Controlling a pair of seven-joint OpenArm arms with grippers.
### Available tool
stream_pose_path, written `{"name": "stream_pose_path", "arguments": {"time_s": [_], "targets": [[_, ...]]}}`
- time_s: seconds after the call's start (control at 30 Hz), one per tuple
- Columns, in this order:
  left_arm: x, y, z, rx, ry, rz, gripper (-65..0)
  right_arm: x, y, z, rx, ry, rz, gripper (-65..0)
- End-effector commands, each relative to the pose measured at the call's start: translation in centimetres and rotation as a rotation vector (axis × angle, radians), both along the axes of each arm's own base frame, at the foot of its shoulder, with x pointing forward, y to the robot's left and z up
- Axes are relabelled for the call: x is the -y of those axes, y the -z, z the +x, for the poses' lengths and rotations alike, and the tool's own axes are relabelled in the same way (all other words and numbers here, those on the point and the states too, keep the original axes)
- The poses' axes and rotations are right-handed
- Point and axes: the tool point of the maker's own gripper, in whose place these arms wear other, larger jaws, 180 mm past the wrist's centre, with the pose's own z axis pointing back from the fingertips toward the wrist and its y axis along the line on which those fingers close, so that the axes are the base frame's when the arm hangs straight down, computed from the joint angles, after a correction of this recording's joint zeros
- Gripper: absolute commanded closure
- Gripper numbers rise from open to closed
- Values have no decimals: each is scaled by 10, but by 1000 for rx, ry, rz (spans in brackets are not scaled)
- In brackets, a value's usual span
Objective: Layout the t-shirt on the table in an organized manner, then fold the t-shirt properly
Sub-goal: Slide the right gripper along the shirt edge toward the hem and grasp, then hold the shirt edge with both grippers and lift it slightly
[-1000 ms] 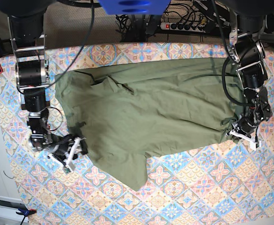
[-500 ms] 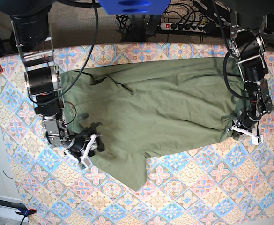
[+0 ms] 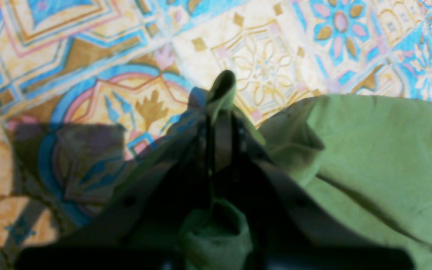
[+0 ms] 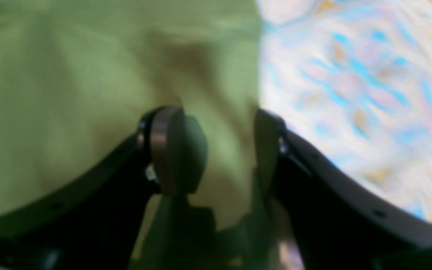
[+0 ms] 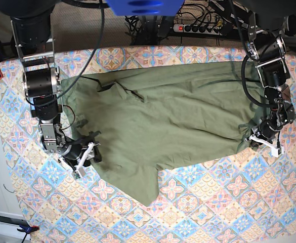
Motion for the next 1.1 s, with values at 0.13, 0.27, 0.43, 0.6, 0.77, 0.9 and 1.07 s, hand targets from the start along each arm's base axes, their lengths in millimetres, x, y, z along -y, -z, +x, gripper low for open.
{"name": "stream_pose_path", "arguments": {"time_s": [0.13, 0.27, 0.43, 0.6, 0.77, 0.9, 1.07], "targets": [[-10, -23, 14, 62, -7, 16, 0, 32, -8, 1, 18, 21, -46, -285], [-9, -23, 14, 61, -6, 15, 0, 42, -2, -8, 3, 20, -66, -282], [-9, -23, 14, 61, -6, 15, 0, 30, 13, -29, -62, -53, -54, -192], [-9, -23, 15, 62, -6, 15, 0, 31, 20, -36, -113, -64, -80, -90], [-9, -24, 15, 64, -6, 15, 0, 35, 21, -38, -130, -56, -86, -22], [-7, -24, 17, 66, -3, 12, 0, 54, 18, -39, -130, -36, -112, -14], [8, -20, 20, 68, 10, -11, 0, 84, -3, -30, -74, -23, -163, -14]]}}
